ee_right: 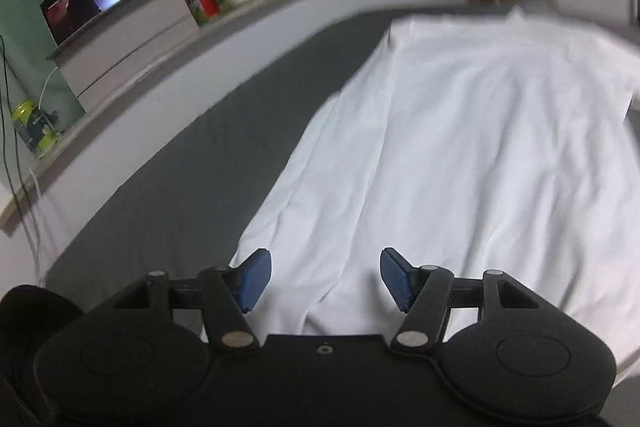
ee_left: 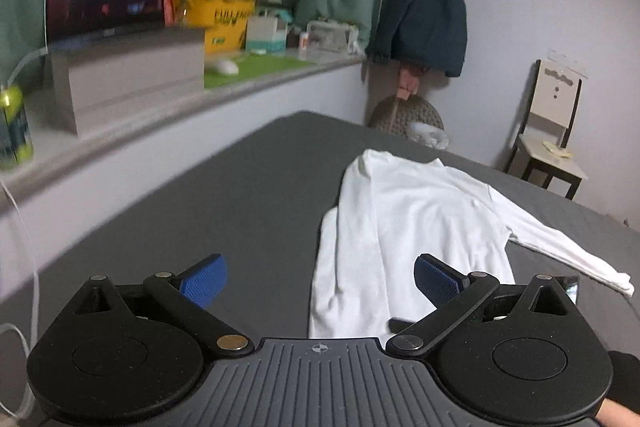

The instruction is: Fold clothes

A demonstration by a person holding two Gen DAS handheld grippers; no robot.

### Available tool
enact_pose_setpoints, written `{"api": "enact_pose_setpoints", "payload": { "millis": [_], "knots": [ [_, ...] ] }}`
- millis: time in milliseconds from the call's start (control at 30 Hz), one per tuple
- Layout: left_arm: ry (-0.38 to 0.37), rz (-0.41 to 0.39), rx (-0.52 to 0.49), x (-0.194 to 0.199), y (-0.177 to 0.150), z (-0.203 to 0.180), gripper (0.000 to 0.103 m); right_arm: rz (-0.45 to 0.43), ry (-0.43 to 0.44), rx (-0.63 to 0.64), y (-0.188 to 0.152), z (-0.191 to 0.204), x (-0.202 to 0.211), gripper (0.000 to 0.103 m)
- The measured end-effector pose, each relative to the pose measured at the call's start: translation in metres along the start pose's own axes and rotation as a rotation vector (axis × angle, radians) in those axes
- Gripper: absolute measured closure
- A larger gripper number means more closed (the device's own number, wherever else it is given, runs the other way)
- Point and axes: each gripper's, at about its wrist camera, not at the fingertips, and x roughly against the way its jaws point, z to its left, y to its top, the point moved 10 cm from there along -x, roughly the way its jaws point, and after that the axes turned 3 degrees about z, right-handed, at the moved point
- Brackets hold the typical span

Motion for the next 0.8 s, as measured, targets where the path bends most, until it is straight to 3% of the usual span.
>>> {"api": "enact_pose_setpoints", "payload": {
  "millis": [167, 233, 400, 800],
  "knots": [
    [0.0, 0.028, 0.035, -0.022, 0.001, 0.001, 0.002, 0.034, 0.024, -0.044, -0.017, 0.001, -0.019, 0.06],
    [0.009, 0.034, 0.048, -0.03, 0.001, 0.0, 0.002, 0.026, 0.018, -0.056, -0.019, -0.001, -0.021, 0.075],
    [0.027, 0.06, 0.065, -0.05, -0.006, 0.001, 0.002, 0.003, 0.041, -0.069, -0.014, -0.001, -0.018, 0.094],
    [-0.023, 0.099, 0.149, -0.08, -0.018, 0.003, 0.002, -0.066, 0.095, -0.031, -0.004, 0.015, -0.01, 0.1]
  ]
}}
